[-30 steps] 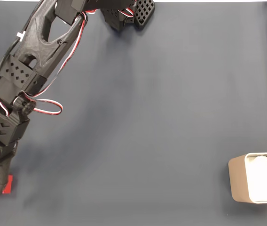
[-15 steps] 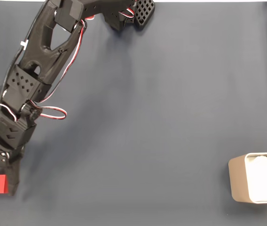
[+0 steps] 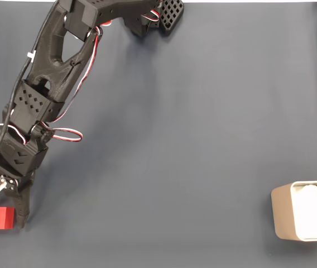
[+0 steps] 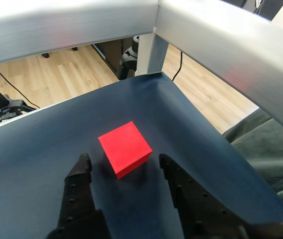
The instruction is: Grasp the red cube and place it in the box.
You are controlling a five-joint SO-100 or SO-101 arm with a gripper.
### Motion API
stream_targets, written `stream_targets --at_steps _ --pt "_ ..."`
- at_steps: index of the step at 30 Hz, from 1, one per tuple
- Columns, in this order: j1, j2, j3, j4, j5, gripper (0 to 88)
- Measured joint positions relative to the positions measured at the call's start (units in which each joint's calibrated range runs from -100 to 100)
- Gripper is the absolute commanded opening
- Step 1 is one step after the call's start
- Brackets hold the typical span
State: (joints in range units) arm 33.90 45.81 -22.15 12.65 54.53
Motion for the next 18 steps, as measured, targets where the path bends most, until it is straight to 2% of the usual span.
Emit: stream_targets --at_steps 18 --pt "-0.67 5.21 -5.52 -0.08 -1.03 32.9"
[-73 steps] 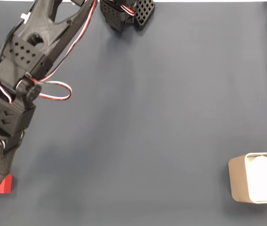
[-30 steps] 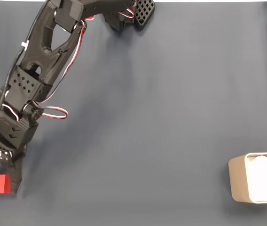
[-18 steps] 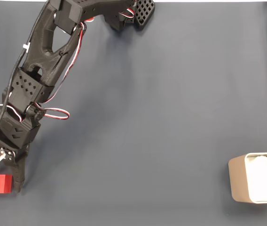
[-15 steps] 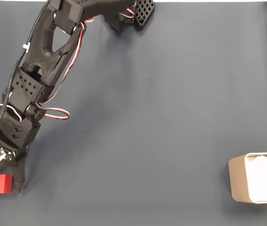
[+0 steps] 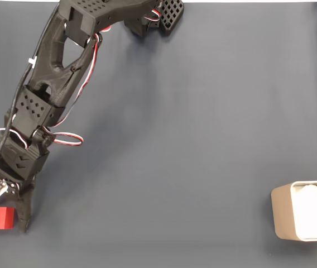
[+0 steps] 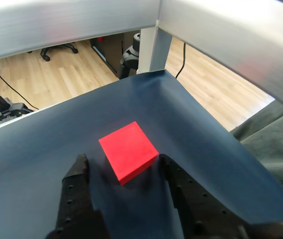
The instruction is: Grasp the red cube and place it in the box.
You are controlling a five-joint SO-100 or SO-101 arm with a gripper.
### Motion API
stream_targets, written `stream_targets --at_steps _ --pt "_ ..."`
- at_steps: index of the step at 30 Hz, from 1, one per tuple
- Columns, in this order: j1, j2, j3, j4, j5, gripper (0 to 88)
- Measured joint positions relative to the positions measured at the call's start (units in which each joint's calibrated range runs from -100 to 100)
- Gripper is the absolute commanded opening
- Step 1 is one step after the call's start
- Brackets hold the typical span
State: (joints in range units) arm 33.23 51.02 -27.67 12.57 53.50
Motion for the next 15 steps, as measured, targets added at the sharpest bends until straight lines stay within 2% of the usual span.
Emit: stream_targets --at_steps 15 --pt "-0.89 0.09 -1.08 0.00 -1.51 33.0"
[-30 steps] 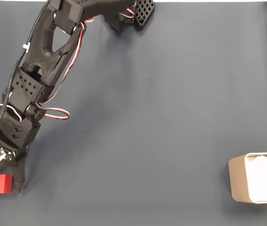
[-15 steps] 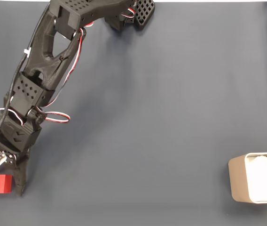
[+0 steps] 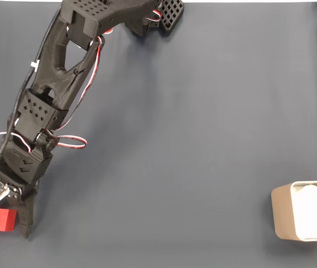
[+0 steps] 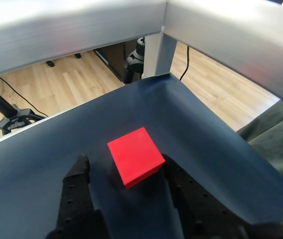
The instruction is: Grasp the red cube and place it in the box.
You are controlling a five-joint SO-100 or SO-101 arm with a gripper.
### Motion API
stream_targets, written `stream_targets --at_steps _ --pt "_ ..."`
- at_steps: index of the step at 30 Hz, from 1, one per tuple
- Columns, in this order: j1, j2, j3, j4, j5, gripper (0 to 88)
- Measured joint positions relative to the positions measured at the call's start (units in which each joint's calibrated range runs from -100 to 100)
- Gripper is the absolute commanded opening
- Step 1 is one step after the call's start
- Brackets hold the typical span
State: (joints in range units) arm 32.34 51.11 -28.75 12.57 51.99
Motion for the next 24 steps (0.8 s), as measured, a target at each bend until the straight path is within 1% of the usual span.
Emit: stream_targets --at_steps 16,20,24 --pt "-0.89 -0.26 0.99 0.00 -0.98 32.0" --pt "-1.11 -0.78 2.53 0.00 -0.98 30.7" --pt "-1.19 -2.34 3.89 0.00 -0.98 27.5"
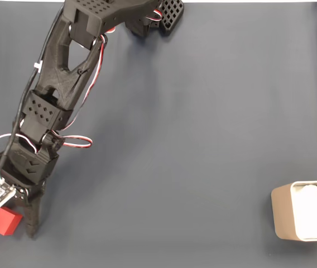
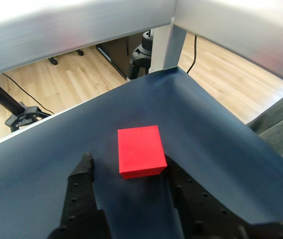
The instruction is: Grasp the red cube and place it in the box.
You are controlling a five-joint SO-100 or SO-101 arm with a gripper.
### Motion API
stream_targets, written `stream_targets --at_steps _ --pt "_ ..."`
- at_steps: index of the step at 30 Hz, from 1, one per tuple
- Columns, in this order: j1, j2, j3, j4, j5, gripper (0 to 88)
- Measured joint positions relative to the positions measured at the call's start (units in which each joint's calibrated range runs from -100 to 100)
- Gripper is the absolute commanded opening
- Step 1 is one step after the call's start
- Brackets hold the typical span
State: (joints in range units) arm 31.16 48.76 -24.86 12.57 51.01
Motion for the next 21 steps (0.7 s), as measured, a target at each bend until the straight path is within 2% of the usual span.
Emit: stream_targets --at_steps 4,21 --pt "0.00 -1.48 1.45 0.00 0.00 24.2" --pt "0.00 -5.04 2.17 0.00 0.20 21.3"
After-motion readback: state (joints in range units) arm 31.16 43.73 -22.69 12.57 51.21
